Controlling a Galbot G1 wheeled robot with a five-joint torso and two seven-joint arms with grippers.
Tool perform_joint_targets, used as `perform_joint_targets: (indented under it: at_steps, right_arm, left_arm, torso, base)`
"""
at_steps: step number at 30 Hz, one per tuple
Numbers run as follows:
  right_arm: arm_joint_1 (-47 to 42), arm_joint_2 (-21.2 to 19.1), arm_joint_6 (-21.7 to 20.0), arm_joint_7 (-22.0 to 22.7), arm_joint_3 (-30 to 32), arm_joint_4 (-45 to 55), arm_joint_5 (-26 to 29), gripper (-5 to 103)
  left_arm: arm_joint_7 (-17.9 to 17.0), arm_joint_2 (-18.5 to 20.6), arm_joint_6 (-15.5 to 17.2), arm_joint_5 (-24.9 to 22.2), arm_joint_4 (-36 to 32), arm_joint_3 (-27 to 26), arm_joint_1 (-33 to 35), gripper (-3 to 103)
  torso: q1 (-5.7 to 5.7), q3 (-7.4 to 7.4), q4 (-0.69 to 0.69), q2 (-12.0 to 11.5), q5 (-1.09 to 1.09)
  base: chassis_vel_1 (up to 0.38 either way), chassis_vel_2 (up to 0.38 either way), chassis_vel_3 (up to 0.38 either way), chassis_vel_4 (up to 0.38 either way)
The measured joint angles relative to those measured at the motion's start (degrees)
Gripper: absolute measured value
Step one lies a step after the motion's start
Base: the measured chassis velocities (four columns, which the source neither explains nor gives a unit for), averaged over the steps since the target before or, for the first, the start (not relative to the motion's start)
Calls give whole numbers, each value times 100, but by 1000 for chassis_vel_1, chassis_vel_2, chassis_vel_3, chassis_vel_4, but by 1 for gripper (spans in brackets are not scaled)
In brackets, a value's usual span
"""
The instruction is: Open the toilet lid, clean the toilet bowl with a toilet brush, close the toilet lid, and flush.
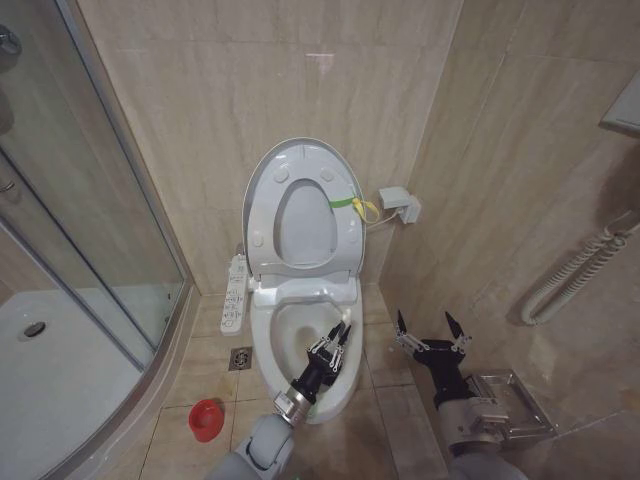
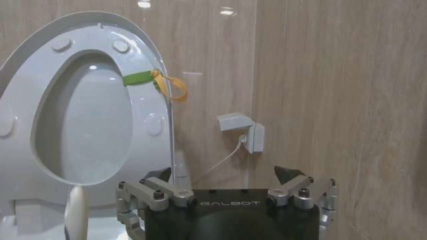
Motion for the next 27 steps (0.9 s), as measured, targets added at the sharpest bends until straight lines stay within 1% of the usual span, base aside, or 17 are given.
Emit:
perform_joint_targets:
  at_steps: [3,6,10,13,16,23,24,27]
  right_arm:
    - [0,0,0,0,0,0,0,100]
    - [0,0,0,0,0,0,0,100]
    - [0,0,0,0,0,0,0,100]
    - [0,0,0,0,0,0,0,100]
    - [0,0,0,0,0,0,0,100]
    - [0,0,0,0,0,0,0,100]
    - [0,0,0,0,0,0,0,100]
    - [0,0,0,0,0,0,0,100]
  left_arm:
    - [2,29,-2,-1,-1,-13,-4,18]
    - [73,49,-102,8,293,-167,-21,18]
    - [117,59,-155,8,460,-232,-37,18]
    - [263,70,-299,5,896,-392,-114,18]
    - [289,74,-328,4,1066,-454,-151,18]
    - [259,10,-338,2,1086,-399,-275,17]
    - [220,-29,-338,2,1067,-352,-340,17]
    - [143,-87,-335,-15,963,-268,-423,17]
  torso:
    - [0,0,0,0,0]
    - [0,0,0,0,-1]
    - [0,0,0,0,-1]
    - [0,0,0,0,-1]
    - [0,0,0,0,0]
    - [0,0,0,0,-1]
    - [0,0,1,0,0]
    - [0,0,-2,0,-1]
  base:
    - [0,0,0,0]
    - [0,0,0,0]
    - [0,0,0,0]
    - [0,0,0,0]
    - [0,0,0,0]
    - [0,0,0,0]
    - [0,0,0,0]
    - [0,0,0,0]
